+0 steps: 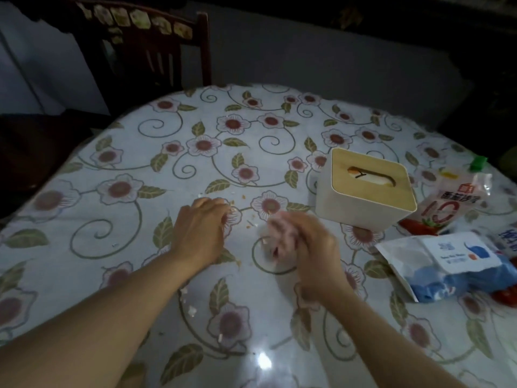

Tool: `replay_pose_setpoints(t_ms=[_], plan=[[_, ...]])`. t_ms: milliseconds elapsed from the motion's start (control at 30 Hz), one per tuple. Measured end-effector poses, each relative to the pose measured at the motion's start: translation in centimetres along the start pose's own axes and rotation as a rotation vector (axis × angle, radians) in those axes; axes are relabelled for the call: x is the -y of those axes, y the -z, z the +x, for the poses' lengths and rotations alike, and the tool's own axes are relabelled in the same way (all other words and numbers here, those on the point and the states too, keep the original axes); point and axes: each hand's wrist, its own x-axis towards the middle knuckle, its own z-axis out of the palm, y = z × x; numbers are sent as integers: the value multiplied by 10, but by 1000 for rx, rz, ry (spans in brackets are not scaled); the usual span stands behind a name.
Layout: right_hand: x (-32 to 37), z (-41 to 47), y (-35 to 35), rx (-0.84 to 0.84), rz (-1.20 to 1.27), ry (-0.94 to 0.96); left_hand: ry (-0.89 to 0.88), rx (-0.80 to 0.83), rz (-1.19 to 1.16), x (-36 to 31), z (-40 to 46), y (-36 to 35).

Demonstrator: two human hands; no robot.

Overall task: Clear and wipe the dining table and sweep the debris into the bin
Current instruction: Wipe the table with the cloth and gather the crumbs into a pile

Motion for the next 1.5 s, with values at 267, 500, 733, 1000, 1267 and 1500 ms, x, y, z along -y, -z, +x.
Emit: replay_pose_setpoints(t_ms=[267, 500, 733, 1000, 1267, 1500], plan=[[-64, 126, -47, 64, -314, -148, 6, -31, -22, 16, 4, -20], [-27, 25, -45, 202, -134, 69, 22, 4, -48, 16, 4, -18], [9, -58, -42, 505, 93, 169, 55, 58, -61, 20, -10, -9], [-25, 114, -31, 9, 108, -138, 213, 32, 25, 60, 36, -5], [-55, 174, -77, -38, 135, -195, 261, -17, 71, 77, 55, -24], [9, 64, -99, 319, -77, 268, 266, 110, 12, 82, 60, -11]])
